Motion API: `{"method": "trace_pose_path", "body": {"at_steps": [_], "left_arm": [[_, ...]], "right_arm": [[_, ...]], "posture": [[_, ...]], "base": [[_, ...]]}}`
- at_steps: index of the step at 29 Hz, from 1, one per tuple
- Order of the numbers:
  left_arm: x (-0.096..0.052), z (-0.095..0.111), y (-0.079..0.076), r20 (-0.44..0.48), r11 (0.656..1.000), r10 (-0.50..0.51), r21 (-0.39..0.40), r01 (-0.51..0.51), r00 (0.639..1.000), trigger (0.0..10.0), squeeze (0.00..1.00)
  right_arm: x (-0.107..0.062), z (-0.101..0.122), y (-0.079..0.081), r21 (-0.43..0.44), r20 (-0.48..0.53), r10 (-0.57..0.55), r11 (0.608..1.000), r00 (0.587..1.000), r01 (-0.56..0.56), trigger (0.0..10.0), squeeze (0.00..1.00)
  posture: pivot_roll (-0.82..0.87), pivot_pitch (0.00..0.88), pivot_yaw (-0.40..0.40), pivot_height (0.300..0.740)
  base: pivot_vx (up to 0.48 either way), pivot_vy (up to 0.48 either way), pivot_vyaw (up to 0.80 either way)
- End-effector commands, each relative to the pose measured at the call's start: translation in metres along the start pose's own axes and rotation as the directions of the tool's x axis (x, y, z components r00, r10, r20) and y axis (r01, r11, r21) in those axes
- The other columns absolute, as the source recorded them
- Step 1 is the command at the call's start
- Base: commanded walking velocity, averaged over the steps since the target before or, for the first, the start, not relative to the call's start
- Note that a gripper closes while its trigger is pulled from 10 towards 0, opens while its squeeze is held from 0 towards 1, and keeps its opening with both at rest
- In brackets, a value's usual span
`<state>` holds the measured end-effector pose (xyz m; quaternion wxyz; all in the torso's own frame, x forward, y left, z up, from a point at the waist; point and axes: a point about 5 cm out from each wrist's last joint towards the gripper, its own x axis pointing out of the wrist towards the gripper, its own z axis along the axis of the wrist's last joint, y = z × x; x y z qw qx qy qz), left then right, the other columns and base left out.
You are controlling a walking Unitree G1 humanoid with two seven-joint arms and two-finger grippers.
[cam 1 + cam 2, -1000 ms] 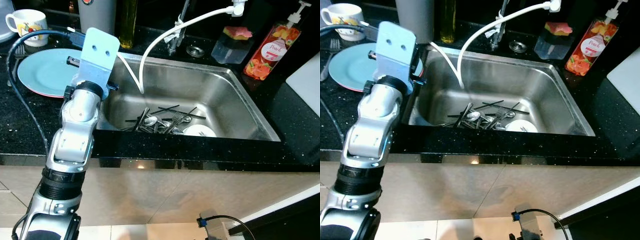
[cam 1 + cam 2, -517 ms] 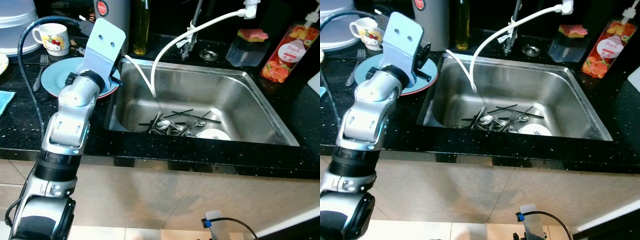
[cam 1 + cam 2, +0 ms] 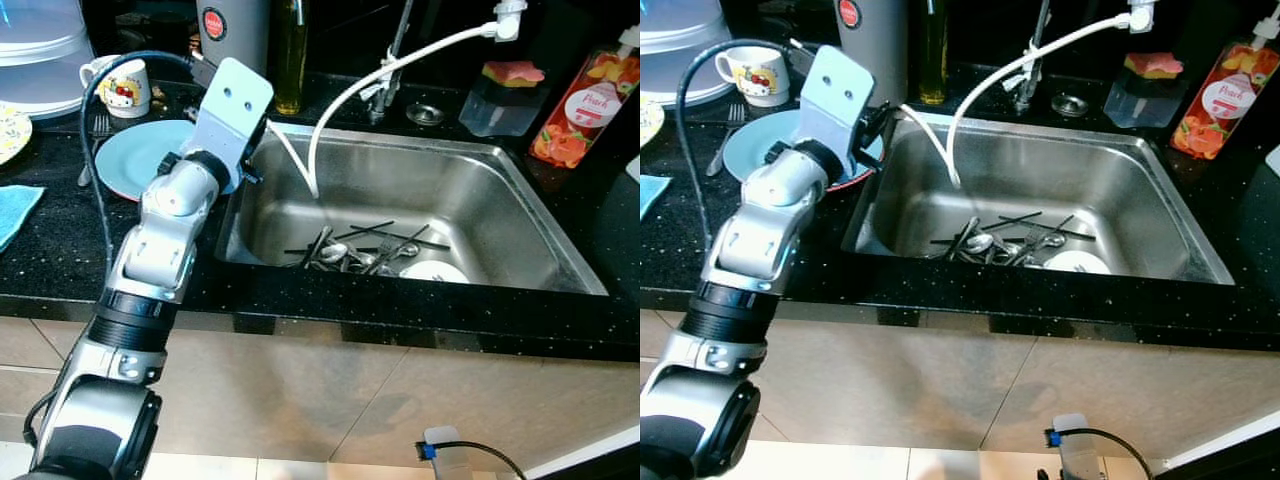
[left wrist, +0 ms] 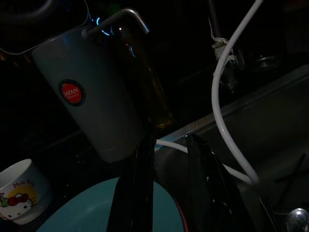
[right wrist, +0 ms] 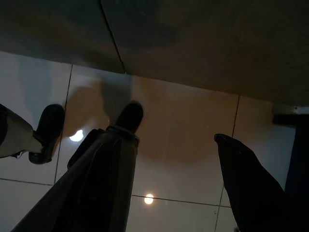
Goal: Kitchen organization
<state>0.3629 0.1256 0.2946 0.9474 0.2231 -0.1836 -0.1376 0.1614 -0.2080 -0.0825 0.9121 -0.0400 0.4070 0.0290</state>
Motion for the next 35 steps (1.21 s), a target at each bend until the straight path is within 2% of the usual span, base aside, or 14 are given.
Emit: {"method": "trace_pose_path", "body": {"at_steps": [1,4,11,16,17,21,27,31,35], "left_arm": [[0.003,0.004,-0.002,0.022,1.0,-0.013,0.027,0.012,1.0,10.0,0.0],[0.003,0.004,-0.003,0.037,0.998,-0.022,0.051,0.02,0.999,10.0,0.0],[0.004,0.004,-0.002,0.055,0.998,-0.014,0.056,0.011,0.998,10.0,0.0],[0.004,0.003,-0.002,0.05,0.999,-0.013,0.046,0.011,0.999,10.0,0.0],[0.005,0.003,-0.002,0.055,0.999,-0.012,0.033,0.01,0.998,10.0,0.0],[0.006,0.003,-0.001,0.058,0.999,-0.007,0.033,0.005,0.998,10.0,0.0],[0.007,0.0,0.002,0.051,0.999,0.005,0.044,-0.007,0.999,10.0,0.0],[0.008,0.0,0.002,0.051,0.999,0.007,0.043,-0.009,0.999,10.0,0.0],[0.008,0.0,0.003,0.052,0.999,0.004,0.046,-0.006,0.999,10.0,0.0]], "right_arm": [[-0.003,-0.005,-0.007,0.015,-0.011,-0.026,1.0,1.0,0.026,10.0,0.0],[-0.003,-0.006,-0.008,0.02,-0.015,-0.032,0.999,0.999,0.032,10.0,0.0],[-0.003,-0.007,-0.009,0.029,-0.02,-0.048,0.998,0.999,0.048,10.0,0.0],[-0.002,-0.001,-0.01,0.075,0.0,-0.079,0.994,0.997,0.079,10.0,0.0],[0.0,0.003,-0.012,0.101,0.01,-0.102,0.99,0.995,0.1,10.0,0.0],[0.001,0.009,-0.014,0.108,0.035,-0.122,0.987,0.992,0.117,10.0,0.0],[0.002,0.022,-0.026,0.154,0.084,-0.177,0.975,0.981,0.162,10.0,0.0],[0.002,0.022,-0.026,0.154,0.081,-0.177,0.975,0.981,0.163,10.0,0.0],[0.003,0.023,-0.025,0.11,0.07,-0.159,0.982,0.985,0.151,10.0,0.0]], "posture": [[0.35,0.045,-0.073,0.74],[0.35,0.043,-0.074,0.74],[0.35,0.037,-0.066,0.74],[0.34,0.033,-0.06,0.74],[0.33,0.033,-0.065,0.74],[0.33,0.033,-0.068,0.74],[0.34,0.029,-0.063,0.74],[0.34,0.029,-0.063,0.74],[0.32,0.026,-0.071,0.74]], "base": [[0.0,0.0,0.0],[0.0,0.0,0.0],[0.0,0.0,0.0],[0.0,0.0,0.0],[0.0,0.0,0.0],[0.0,0.0,0.0],[0.0,0.0,0.0],[0.0,0.0,0.0],[0.0,0.0,0.0]]}}
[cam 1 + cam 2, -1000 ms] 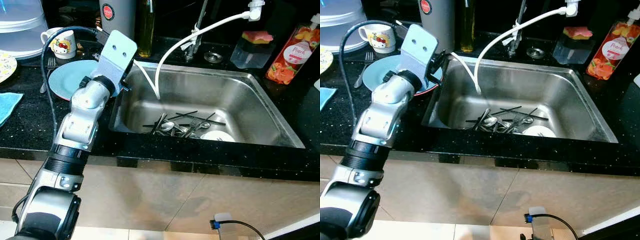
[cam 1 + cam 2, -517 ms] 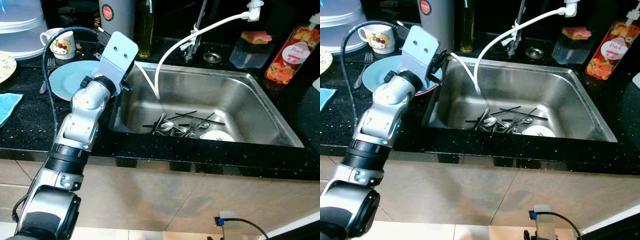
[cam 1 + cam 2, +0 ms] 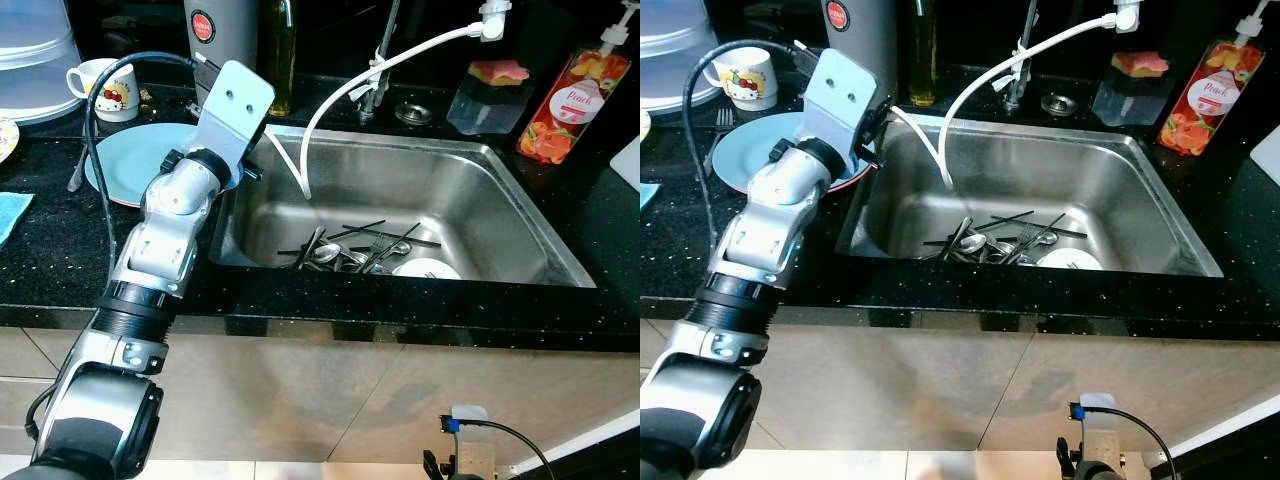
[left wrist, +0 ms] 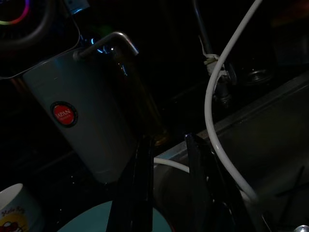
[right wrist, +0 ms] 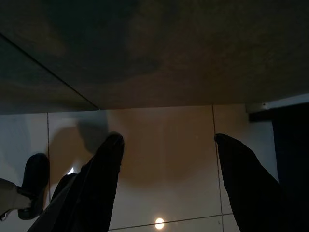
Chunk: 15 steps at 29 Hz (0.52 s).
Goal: Kitchen organization
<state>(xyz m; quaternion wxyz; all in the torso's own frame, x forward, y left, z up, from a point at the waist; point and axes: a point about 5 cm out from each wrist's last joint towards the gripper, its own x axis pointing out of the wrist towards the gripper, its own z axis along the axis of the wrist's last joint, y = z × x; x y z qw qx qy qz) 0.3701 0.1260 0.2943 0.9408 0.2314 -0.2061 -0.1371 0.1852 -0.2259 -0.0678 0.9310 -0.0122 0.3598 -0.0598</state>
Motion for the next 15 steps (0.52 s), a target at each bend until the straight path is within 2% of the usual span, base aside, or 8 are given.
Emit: {"method": "trace_pose_path", "body": {"at_steps": [1,8,9,10,12,14,15], "left_arm": [[0.0021,0.0028,0.0015,0.011,1.0,-0.003,0.021,0.002,1.0,10.0,0.0],[0.0024,0.0031,0.0005,0.016,1.0,-0.006,0.024,0.006,1.0,10.0,0.0],[0.0025,0.0033,0.0006,0.017,1.0,-0.006,0.023,0.006,1.0,10.0,0.0],[0.0025,0.0033,0.0006,0.017,1.0,-0.006,0.023,0.006,1.0,10.0,0.0],[0.0025,0.0037,0.0011,0.02,1.0,-0.006,0.023,0.006,1.0,10.0,0.0],[0.0024,0.0039,0.0013,0.022,1.0,-0.007,0.023,0.006,1.0,10.0,0.0],[0.0022,0.0039,0.0013,0.023,1.0,-0.007,0.023,0.007,1.0,10.0,0.0]], "right_arm": [[-0.0007,-0.0015,-0.0047,-0.027,-0.013,-0.011,1.0,1.0,0.01,10.0,0.0],[0.0006,0.0022,-0.0033,-0.129,-0.016,0.053,0.99,0.998,-0.055,10.0,0.0],[0.0012,0.002,-0.0027,-0.166,-0.042,0.081,0.982,0.996,-0.087,10.0,0.0],[0.0012,0.002,-0.0027,-0.166,-0.042,0.081,0.982,0.996,-0.087,10.0,0.0],[0.0022,0.0041,0.0001,-0.243,-0.068,0.148,0.957,0.987,-0.161,10.0,0.0],[0.002,0.0044,0.0003,-0.234,-0.057,0.147,0.96,0.988,-0.156,10.0,0.0],[0.0014,0.0046,-0.0005,-0.196,-0.026,0.116,0.974,0.993,-0.118,10.0,0.0]], "posture": [[0.32,0.026,-0.071,0.74],[0.32,0.031,-0.078,0.74],[0.32,0.032,-0.083,0.74],[0.32,0.032,-0.083,0.74],[0.31,0.034,-0.094,0.74],[0.3,0.034,-0.093,0.74],[0.3,0.034,-0.091,0.74]], "base": [[0.0,0.0,0.0],[0.0,0.0,0.0],[0.0,0.0,0.0],[0.0,0.0,0.0],[0.0,0.0,0.0],[0.0,0.0,0.0],[0.0,0.0,0.0]]}}
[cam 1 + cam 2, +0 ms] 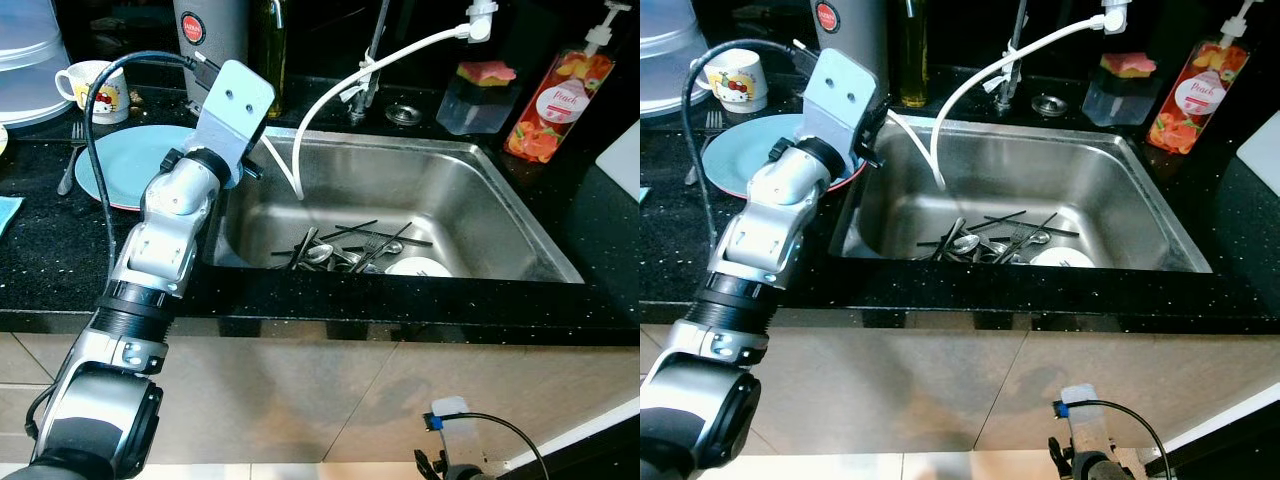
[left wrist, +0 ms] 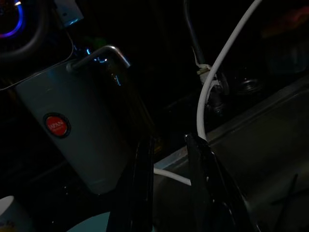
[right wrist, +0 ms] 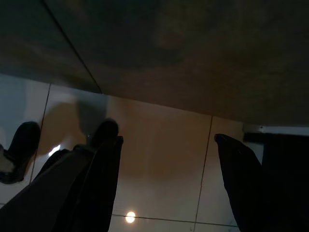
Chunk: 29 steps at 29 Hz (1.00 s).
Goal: Kitchen organization
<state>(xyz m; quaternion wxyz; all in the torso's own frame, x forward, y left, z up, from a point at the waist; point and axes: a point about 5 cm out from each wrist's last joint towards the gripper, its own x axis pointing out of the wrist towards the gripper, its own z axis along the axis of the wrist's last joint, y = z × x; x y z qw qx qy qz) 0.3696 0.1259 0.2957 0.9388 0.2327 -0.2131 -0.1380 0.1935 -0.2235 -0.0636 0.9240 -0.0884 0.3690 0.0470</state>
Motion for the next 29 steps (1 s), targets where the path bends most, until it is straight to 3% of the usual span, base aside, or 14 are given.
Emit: {"method": "trace_pose_path", "body": {"at_steps": [1,6,8,9,10,11,12,13,15,16,18,25,26,29], "left_arm": [[0.002,0.002,0.001,0.01,1.0,-0.008,0.017,0.008,1.0,10.0,0.0],[0.001,0.002,0.001,0.01,1.0,-0.009,0.016,0.009,1.0,10.0,0.0],[0.001,0.002,0.0,0.014,1.0,-0.012,0.013,0.012,1.0,10.0,0.0],[0.001,0.003,-0.001,0.017,1.0,-0.015,0.011,0.015,1.0,10.0,0.0],[0.001,0.003,-0.001,0.017,1.0,-0.015,0.011,0.015,1.0,10.0,0.0],[0.001,0.003,-0.002,0.018,1.0,-0.017,0.01,0.016,1.0,10.0,0.0],[0.001,0.003,-0.002,0.018,1.0,-0.017,0.01,0.016,1.0,10.0,0.0],[0.001,0.003,-0.002,0.018,1.0,-0.017,0.01,0.016,1.0,10.0,0.0],[0.001,0.003,-0.002,0.018,1.0,-0.017,0.008,0.017,1.0,10.0,0.0],[0.001,0.003,-0.002,0.018,1.0,-0.017,0.008,0.017,1.0,10.0,0.0],[0.001,0.002,-0.002,0.018,1.0,-0.018,0.006,0.017,1.0,10.0,0.0],[0.002,0.003,-0.003,0.02,1.0,-0.018,0.005,0.018,1.0,10.0,0.0],[0.002,0.003,-0.003,0.021,1.0,-0.018,0.005,0.018,1.0,10.0,0.0],[0.002,0.003,-0.003,0.022,1.0,-0.017,0.005,0.017,1.0,10.0,0.0]], "right_arm": [[-0.002,-0.005,-0.002,0.044,0.007,-0.039,0.998,0.999,0.039,10.0,0.0],[-0.003,-0.005,-0.003,0.064,0.023,-0.07,0.996,0.997,0.068,10.0,0.0],[-0.003,-0.015,-0.002,0.158,-0.068,-0.093,0.982,0.993,0.103,10.0,0.0],[-0.005,-0.029,0.003,0.342,-0.187,-0.103,0.925,0.977,0.163,10.0,0.0],[-0.005,-0.029,0.003,0.342,-0.187,-0.103,0.925,0.977,0.163,10.0,0.0],[-0.006,-0.038,0.011,0.573,-0.25,-0.133,0.778,0.959,0.257,10.0,0.0],[-0.007,-0.04,0.013,0.634,-0.264,-0.159,0.714,0.951,0.295,10.0,0.0],[-0.007,-0.04,0.013,0.634,-0.264,-0.159,0.714,0.951,0.295,10.0,0.0],[-0.008,-0.04,0.015,0.696,-0.271,-0.239,0.621,0.932,0.361,10.0,0.0],[-0.008,-0.04,0.015,0.696,-0.271,-0.239,0.621,0.932,0.361,10.0,0.0],[-0.01,-0.023,-0.017,0.75,-0.221,-0.389,0.519,0.894,0.411,10.0,0.0],[-0.017,0.013,-0.065,0.734,-0.11,-0.578,0.502,0.809,0.458,10.0,0.0],[-0.016,0.018,-0.067,0.711,-0.084,-0.586,0.531,0.806,0.461,10.0,0.0],[-0.011,0.03,-0.061,0.51,-0.015,-0.541,0.72,0.841,0.472,10.0,0.0]], "posture": [[0.3,0.034,-0.09,0.74],[0.28,0.027,-0.091,0.74],[0.28,0.025,-0.094,0.74],[0.28,0.026,-0.095,0.74],[0.28,0.026,-0.095,0.74],[0.28,0.024,-0.097,0.74],[0.28,0.023,-0.097,0.74],[0.28,0.023,-0.097,0.74],[0.28,0.021,-0.095,0.74],[0.28,0.021,-0.095,0.74],[0.28,0.018,-0.094,0.74],[0.28,0.017,-0.098,0.74],[0.28,0.018,-0.098,0.74],[0.28,0.018,-0.096,0.74]], "base": [[0.0,0.0,0.0],[0.0,0.0,0.0],[0.0,0.0,0.0],[0.0,0.0,0.0],[0.0,0.0,0.0],[0.0,0.0,0.0],[0.0,0.0,0.0],[0.0,0.0,0.0],[0.0,0.0,0.0],[0.0,0.0,0.0],[0.0,0.0,0.0],[0.0,0.0,0.0],[0.0,0.0,0.0],[0.0,0.0,0.0]]}}
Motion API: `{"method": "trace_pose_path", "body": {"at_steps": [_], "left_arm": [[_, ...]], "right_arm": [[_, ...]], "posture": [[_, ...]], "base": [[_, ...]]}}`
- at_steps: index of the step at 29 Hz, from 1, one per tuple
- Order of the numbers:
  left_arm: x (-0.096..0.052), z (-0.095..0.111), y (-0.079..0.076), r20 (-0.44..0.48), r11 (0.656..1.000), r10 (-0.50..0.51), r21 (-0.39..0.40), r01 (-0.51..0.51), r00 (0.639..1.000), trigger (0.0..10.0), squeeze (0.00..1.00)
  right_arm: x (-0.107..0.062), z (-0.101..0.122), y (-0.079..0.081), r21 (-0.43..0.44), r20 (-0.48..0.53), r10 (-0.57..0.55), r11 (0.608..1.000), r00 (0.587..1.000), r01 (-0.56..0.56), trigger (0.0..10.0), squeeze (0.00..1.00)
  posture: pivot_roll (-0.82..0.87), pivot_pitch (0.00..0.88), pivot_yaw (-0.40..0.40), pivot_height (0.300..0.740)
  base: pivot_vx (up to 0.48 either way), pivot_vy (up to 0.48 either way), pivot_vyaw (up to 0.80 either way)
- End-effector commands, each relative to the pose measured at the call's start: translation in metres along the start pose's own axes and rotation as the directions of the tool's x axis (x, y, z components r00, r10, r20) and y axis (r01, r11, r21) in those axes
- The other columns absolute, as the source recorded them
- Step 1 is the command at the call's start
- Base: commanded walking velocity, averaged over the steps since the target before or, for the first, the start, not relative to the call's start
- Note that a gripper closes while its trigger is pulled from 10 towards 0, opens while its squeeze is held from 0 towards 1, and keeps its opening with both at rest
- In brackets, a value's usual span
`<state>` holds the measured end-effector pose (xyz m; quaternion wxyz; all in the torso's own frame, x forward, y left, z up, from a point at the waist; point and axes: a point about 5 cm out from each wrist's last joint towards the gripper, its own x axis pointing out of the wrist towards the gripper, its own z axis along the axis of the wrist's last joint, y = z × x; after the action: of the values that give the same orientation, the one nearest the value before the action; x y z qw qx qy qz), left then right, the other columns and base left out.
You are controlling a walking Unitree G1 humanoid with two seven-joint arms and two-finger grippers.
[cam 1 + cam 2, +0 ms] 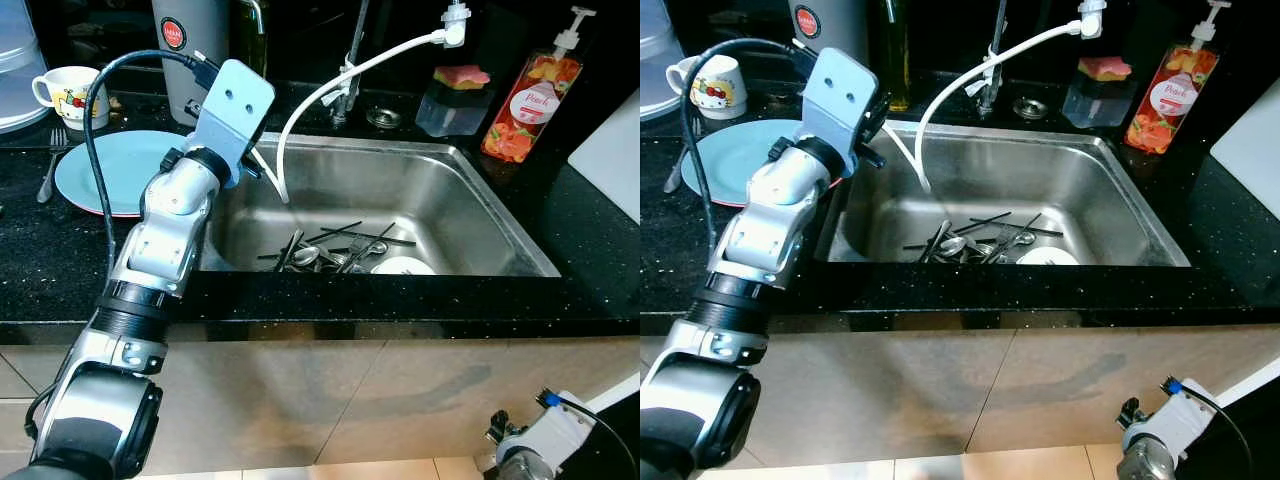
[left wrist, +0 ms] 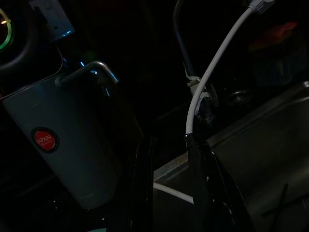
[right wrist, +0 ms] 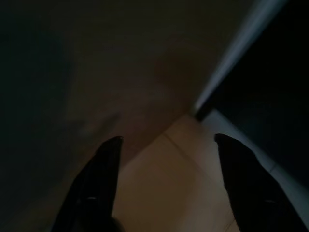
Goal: Kitchen organization
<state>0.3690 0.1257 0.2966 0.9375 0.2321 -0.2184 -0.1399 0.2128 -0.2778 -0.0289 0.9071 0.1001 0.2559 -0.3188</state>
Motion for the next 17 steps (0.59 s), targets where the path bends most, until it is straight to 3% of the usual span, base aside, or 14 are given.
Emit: {"method": "trace_pose_path", "body": {"at_steps": [1,3,5,6,9,11,12,15,17], "left_arm": [[0.002,0.002,-0.003,0.011,1.0,-0.016,0.005,0.016,1.0,10.0,0.0],[0.002,0.002,-0.003,0.011,1.0,-0.016,0.005,0.016,1.0,10.0,0.0],[0.002,0.002,-0.002,0.011,1.0,-0.017,0.005,0.017,1.0,10.0,0.0],[0.002,0.002,-0.002,0.011,1.0,-0.017,0.007,0.017,1.0,10.0,0.0],[0.002,0.003,-0.001,0.012,1.0,-0.017,0.008,0.017,1.0,10.0,0.0],[0.002,0.003,-0.001,0.012,1.0,-0.017,0.009,0.017,1.0,10.0,0.0],[0.002,0.003,-0.001,0.012,1.0,-0.017,0.009,0.017,1.0,10.0,0.0],[0.002,0.003,0.0,0.014,1.0,-0.018,0.01,0.018,1.0,10.0,0.0],[0.002,0.003,0.0,0.014,1.0,-0.019,0.01,0.018,1.0,10.0,0.0]], "right_arm": [[-0.001,0.001,0.007,-0.113,0.012,0.054,0.992,0.998,-0.052,10.0,0.0],[-0.004,-0.001,0.014,-0.133,0.005,0.101,0.986,0.995,-0.1,10.0,0.0],[-0.009,-0.008,0.023,-0.247,-0.026,0.158,0.956,0.987,-0.16,10.0,0.0],[-0.015,-0.016,0.03,-0.322,-0.055,0.216,0.92,0.975,-0.222,10.0,0.0],[-0.018,-0.022,0.034,-0.369,-0.074,0.252,0.892,0.965,-0.261,10.0,0.0],[-0.023,-0.029,0.039,-0.451,-0.112,0.312,0.83,0.943,-0.328,10.0,0.0],[-0.023,-0.029,0.039,-0.451,-0.112,0.312,0.83,0.943,-0.328,10.0,0.0],[-0.031,-0.04,0.047,-0.532,-0.174,0.398,0.731,0.901,-0.426,10.0,0.0],[-0.033,-0.042,0.048,-0.547,-0.19,0.413,0.709,0.891,-0.445,10.0,0.0]], "posture": [[0.28,0.021,-0.095,0.74],[0.28,0.021,-0.095,0.74],[0.28,0.021,-0.096,0.74],[0.28,0.028,-0.097,0.74],[0.28,0.034,-0.097,0.74],[0.28,0.038,-0.099,0.74],[0.28,0.038,-0.099,0.74],[0.27,0.037,-0.098,0.74],[0.27,0.036,-0.097,0.74]], "base": [[0.0,0.0,0.0],[0.0,0.0,0.0],[0.0,0.0,0.0],[0.0,0.0,0.0],[0.0,0.0,0.0],[0.0,0.0,0.0],[0.0,0.0,0.0],[0.0,0.0,0.0],[0.0,0.0,0.0]]}}
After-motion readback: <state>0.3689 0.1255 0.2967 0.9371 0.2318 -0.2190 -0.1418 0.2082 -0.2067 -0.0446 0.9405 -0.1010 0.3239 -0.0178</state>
